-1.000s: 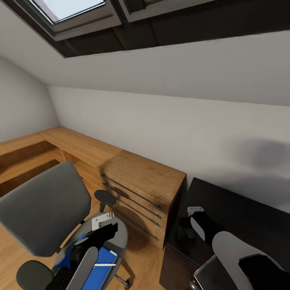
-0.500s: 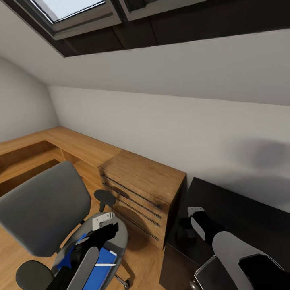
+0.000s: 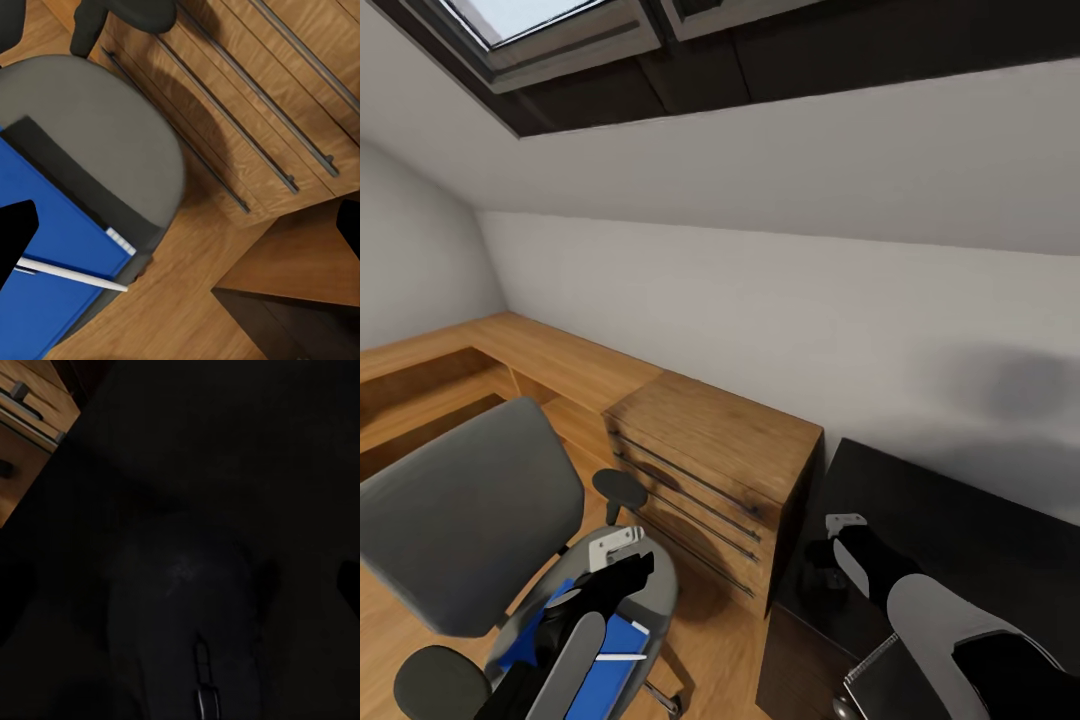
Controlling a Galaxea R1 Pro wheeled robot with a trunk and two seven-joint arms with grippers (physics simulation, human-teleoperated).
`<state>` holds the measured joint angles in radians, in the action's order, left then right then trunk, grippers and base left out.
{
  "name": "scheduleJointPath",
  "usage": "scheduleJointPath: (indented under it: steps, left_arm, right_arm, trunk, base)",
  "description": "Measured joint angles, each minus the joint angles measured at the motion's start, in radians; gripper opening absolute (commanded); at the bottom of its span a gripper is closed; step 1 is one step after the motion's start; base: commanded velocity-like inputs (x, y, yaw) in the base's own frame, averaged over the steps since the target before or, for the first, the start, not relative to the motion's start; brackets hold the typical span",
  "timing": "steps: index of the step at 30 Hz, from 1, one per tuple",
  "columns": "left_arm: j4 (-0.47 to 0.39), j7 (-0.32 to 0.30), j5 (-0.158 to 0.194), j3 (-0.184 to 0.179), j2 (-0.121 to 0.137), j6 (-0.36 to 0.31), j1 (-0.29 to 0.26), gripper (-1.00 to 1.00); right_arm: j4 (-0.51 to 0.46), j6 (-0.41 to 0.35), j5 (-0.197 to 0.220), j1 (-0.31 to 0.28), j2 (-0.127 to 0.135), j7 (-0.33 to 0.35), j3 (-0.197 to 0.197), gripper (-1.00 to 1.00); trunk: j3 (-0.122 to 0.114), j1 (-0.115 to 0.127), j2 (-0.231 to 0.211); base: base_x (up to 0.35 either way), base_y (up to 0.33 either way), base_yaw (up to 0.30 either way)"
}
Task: In the bedroom, organize the workspace by keeping the computer under the desk, ensuring the monitor is on the desk, placing the keyboard on the desk next to the monitor, placing the mouse on the desk next to the keyboard, moving the folder from the swivel chair onto the desk next to the mouse, stacking the notebook on top of the folder with the pen on top of the notebook, and positioning the swivel chair next to the desk.
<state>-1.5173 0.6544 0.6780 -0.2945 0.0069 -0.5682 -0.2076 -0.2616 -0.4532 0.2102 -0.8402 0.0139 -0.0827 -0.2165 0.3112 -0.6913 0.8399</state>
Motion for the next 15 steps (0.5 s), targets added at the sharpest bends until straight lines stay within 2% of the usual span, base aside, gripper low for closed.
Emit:
scheduleJointPath:
  steps: [15]
  left_arm:
    - [-0.003,0.001,0.000,0.006,0.000,0.000,0.000,1.00]
  right_arm:
    - [0.028,-0.001,-0.002,0.000,0.001,0.000,0.001,1.00]
  trunk:
    - [0.000,0.000,0.000]
  base:
    - [0.000,0.000,0.000]
